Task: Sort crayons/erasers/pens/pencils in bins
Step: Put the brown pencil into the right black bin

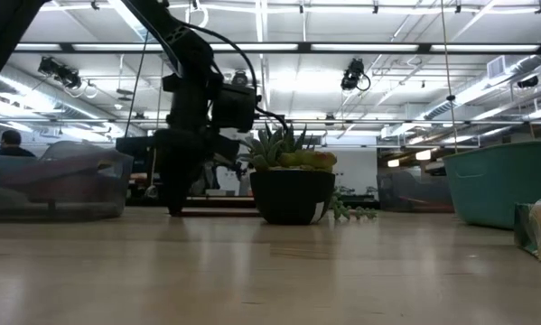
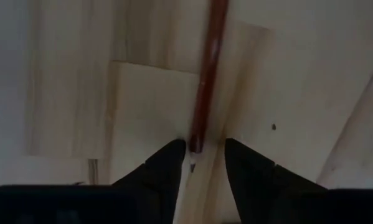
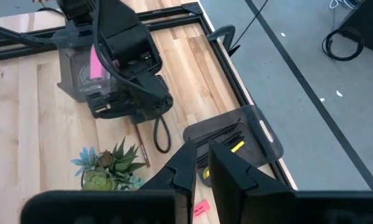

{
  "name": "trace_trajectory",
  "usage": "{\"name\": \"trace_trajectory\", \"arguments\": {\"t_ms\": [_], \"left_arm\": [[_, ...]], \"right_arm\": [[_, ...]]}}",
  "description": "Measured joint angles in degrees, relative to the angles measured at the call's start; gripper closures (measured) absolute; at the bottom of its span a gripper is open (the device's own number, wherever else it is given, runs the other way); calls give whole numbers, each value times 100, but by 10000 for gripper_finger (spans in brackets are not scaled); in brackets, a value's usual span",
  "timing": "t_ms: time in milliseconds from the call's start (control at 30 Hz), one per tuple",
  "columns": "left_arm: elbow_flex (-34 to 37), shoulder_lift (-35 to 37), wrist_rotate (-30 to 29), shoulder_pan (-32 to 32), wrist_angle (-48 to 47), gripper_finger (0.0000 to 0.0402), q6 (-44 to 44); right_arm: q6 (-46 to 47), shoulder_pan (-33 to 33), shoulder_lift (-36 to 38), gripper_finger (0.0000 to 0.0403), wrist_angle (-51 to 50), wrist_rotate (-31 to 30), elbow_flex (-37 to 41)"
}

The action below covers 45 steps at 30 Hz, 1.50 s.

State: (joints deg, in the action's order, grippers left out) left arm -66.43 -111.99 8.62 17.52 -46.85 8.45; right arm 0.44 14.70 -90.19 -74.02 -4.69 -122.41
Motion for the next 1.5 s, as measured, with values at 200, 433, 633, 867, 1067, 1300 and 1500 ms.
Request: {"name": "trace_trajectory", "arguments": {"t_ms": [200,433,633,867,1067,1300,1500], "left_arm": [[-5,-52,-54,0,52,331,-381],[2,-52,-175,-39,127,374,-1029],[-14,-52,-288,-128,128,381,-1489],[-375,-131,-250,-190,76,387,-1413],[-779,-200,-12,-198,471,392,-1107],[-1133,-201,107,-208,398,401,-1104],[-1572,-192,191,-188,342,401,-1108]], "right_arm": [[-66,-91,0,354,-2,2,0],[-506,-108,0,354,-2,2,0],[-935,-81,0,354,-2,4,0],[-1225,-3,0,354,-2,22,0],[-1233,181,0,354,-2,22,0],[-1230,254,0,354,-2,22,0],[-1185,254,0,354,-2,23,0]]}}
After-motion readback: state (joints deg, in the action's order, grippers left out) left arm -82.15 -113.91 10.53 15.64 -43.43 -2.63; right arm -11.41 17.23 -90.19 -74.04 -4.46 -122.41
